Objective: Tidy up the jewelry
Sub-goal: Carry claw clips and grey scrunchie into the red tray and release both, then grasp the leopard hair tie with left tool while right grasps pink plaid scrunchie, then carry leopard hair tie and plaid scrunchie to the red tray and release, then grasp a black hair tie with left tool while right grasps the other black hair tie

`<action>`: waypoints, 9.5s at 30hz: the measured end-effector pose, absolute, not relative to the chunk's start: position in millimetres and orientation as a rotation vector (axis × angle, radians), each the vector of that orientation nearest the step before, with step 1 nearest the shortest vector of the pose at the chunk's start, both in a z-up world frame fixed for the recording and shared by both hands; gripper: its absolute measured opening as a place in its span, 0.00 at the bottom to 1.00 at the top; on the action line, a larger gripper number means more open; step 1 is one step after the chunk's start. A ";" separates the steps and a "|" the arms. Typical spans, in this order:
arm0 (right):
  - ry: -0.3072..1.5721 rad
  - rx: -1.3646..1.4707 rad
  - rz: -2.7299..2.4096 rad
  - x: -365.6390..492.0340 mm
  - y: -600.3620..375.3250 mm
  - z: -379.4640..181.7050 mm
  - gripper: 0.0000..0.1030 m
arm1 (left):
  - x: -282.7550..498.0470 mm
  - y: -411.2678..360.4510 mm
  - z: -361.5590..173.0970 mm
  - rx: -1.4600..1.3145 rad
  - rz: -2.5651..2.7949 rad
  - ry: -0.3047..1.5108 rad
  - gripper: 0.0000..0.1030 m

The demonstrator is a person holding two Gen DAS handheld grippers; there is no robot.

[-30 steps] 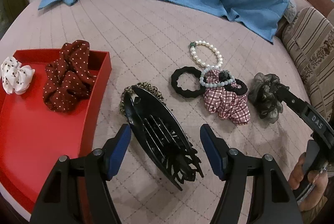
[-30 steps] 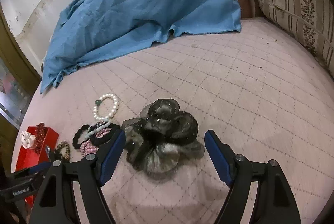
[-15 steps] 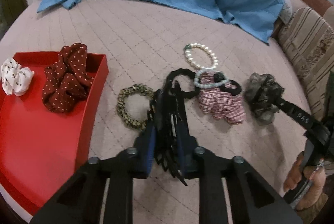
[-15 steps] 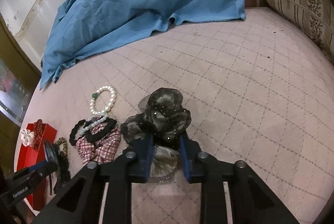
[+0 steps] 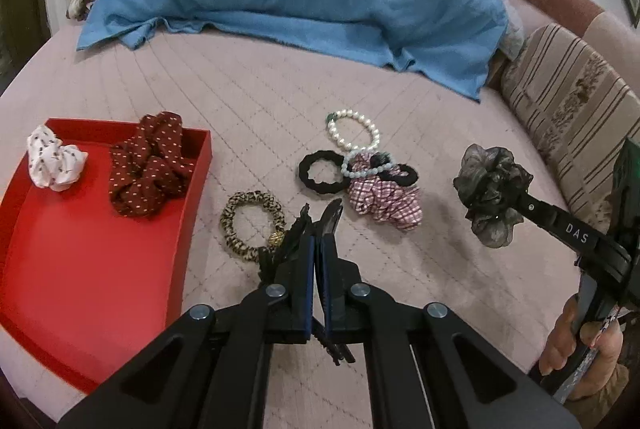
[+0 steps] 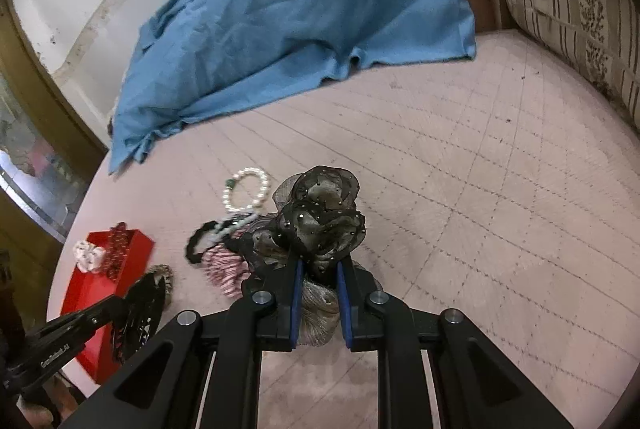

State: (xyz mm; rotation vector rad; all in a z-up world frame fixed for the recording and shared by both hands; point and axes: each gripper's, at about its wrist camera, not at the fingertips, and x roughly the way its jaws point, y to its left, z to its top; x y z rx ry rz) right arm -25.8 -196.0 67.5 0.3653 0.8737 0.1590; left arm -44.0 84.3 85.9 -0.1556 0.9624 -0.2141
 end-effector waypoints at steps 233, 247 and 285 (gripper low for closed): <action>0.983 -0.201 0.627 27.8 205.3 67.5 0.48 | -38.1 362.0 59.4 -0.505 0.051 0.712 0.59; 0.937 -0.112 0.555 -25.5 112.0 104.2 0.60 | -61.5 363.9 60.1 -0.503 0.091 0.667 0.68; 0.938 0.218 0.268 -53.8 -156.6 40.6 0.65 | -8.0 95.1 85.5 -0.166 -0.198 0.954 0.68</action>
